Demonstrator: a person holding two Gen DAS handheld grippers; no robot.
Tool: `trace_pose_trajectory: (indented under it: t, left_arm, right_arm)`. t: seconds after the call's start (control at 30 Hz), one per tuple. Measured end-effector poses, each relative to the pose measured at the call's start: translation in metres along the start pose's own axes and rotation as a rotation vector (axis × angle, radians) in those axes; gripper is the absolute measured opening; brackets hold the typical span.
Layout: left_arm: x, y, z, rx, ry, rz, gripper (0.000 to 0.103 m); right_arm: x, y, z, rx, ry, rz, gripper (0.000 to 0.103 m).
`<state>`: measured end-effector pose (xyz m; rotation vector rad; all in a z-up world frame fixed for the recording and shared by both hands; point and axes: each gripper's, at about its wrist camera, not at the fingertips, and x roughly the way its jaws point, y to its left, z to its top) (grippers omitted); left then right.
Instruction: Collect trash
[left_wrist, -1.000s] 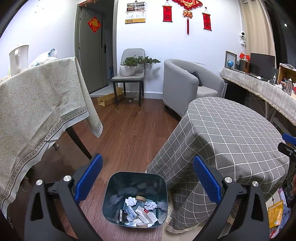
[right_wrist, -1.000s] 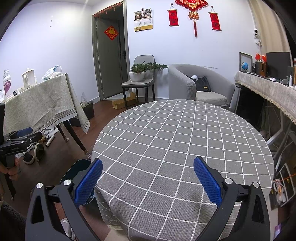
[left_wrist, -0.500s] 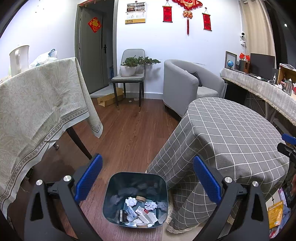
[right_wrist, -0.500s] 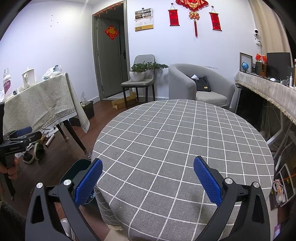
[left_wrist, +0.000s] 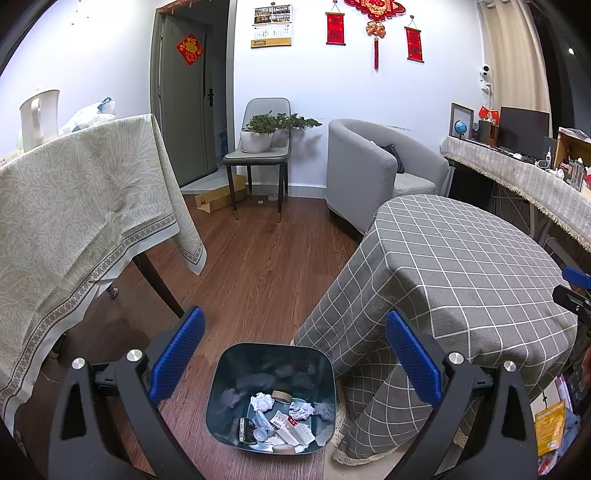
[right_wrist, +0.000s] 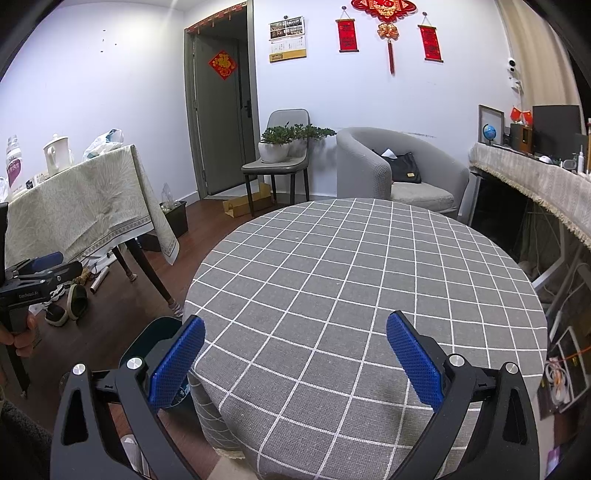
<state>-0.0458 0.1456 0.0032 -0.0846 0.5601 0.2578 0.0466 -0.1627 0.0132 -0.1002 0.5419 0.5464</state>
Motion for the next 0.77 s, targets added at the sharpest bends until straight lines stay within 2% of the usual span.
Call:
trace_pose_trajectory:
  t: [0.77]
  left_arm:
    - [0.0024, 0.0043, -0.0014, -0.008, 0.007, 0.006, 0.100]
  right_arm:
    - [0.0011, 0.0000, -0.0006, 0.000, 0.001, 0.001, 0.099]
